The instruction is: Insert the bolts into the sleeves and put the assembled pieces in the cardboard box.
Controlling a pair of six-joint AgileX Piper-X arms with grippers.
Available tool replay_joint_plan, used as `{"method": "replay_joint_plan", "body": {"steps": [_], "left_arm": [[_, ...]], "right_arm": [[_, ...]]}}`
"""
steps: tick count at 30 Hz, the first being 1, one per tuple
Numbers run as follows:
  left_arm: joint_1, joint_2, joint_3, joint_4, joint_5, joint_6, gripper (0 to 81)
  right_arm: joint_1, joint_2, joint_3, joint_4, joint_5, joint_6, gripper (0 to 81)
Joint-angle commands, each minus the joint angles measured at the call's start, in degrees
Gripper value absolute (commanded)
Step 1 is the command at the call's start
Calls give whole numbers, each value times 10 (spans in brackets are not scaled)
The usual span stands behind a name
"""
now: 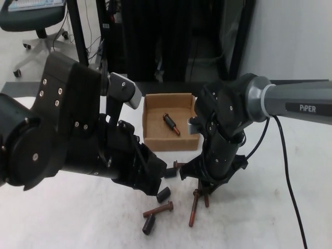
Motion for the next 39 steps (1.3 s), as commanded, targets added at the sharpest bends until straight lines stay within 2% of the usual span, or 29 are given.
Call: {"method": "replay_joint_plan", "body": {"steps": [1,14,16,18,19,29,39], "left_arm": [[-1,-7,-7,-5,-2,2,315],[0,-7,-7,-5,-2,2,315],[0,-7,-7,-5,-2,2,315],[0,-7,-7,-5,-2,2,315],[0,-7,-7,-5,-2,2,315],[-1,-7,-7,-3,2,-1,315],[-2,5,-8,33,1,12,315]], "right_arm": [[-7,26,3,-15,3,0,237],[-40,31,-27,-21,4,-9,235],[-39,34,-27,-21,4,-30,165],[-39,33,-27,-14,4,-53,21],[-39,33,-27,-11,4,-58,5],[-50,-5,-29,62,-50,-87,8],[-71,-184,-29,58,-57,-117,8]]}}
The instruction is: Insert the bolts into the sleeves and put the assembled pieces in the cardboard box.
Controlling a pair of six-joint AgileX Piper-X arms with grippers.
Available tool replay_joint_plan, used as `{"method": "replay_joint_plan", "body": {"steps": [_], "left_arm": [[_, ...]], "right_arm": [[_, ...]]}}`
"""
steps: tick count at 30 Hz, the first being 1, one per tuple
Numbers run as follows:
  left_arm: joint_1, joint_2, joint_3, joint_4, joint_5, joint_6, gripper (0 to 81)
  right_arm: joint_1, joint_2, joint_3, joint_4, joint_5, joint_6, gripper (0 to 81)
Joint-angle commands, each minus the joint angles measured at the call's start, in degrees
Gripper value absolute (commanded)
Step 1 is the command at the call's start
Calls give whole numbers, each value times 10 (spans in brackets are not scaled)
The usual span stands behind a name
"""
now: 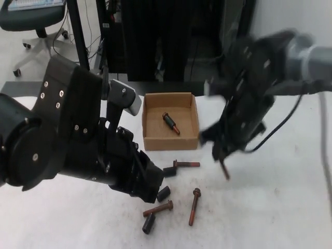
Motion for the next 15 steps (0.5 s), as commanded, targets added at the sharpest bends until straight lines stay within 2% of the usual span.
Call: {"method": "replay_joint_plan", "body": {"steps": [1,4,7,15], "left_arm": [[-2,13,-9,1,-5,-3,315],[-2,56,-19,1,-7,-14,315],[-2,116,-51,9,-55,-14,315],[-2,331,-273,198,-150,11,315]], "right_arm": [[-11,-72,-4,-7,-7,-14,8],[-26,-129,-4,-16,-7,-18,8],[-42,-184,-4,-19,-7,-18,8],[-92,-260,-4,-1,-6,-20,8]]}}
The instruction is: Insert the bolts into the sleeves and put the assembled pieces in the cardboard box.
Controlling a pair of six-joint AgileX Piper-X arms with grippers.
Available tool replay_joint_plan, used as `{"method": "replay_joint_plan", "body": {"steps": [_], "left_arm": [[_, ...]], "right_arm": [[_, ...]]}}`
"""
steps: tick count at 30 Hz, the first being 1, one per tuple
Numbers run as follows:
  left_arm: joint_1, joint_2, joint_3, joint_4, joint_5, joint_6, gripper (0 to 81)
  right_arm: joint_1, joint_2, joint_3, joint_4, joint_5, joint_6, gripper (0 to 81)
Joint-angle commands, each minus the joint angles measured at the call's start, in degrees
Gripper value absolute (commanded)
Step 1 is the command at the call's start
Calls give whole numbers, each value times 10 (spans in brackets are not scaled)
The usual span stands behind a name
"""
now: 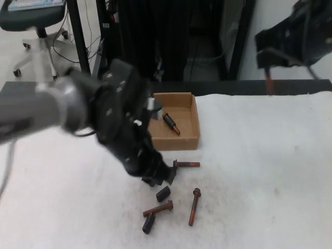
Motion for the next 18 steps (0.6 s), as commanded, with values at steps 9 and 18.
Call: {"method": "replay_joint_plan", "body": {"steps": [9,18], "left_arm": [[-2,166,-270,220,-108,12,315],[-2,183,-288,272,-131,11,315]], "right_arm": [[-28,-19,-3,87,-4,-30,8],[-28,-20,-3,87,-4,-30,8]]}}
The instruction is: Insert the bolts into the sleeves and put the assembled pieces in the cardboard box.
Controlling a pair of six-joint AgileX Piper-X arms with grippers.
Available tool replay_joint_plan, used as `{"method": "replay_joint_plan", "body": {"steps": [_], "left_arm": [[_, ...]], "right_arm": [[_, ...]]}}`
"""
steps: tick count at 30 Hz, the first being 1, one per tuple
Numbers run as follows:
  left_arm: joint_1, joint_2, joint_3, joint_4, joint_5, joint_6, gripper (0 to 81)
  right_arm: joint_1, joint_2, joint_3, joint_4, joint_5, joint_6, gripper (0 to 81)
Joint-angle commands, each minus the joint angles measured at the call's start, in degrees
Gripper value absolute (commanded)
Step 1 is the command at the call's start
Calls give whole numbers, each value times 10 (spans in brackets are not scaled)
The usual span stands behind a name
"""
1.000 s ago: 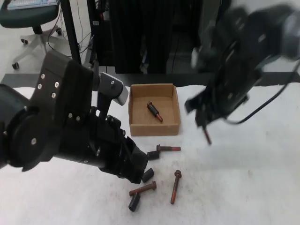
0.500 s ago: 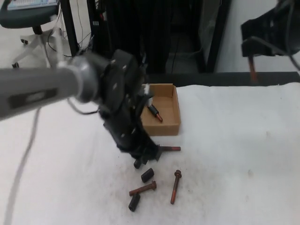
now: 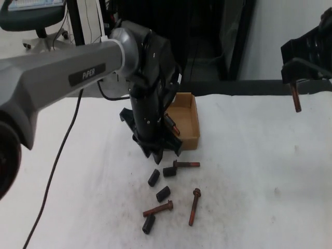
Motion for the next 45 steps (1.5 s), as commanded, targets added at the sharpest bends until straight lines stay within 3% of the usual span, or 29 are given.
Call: {"method": "replay_joint_plan", "body": {"steps": [1,16,45], "left_arm": [[-2,11,-6,51,-17,0,315],[-23,27,-6,22,-15,-26,315],[-22,63,-6,2,-15,-24,315]], "right_arm": [[-2,-9,-3,2,-4,-4,8],[-2,-9,-3,2,-4,-4,8],[-2,-8,-3,6,-4,-4,8]]}}
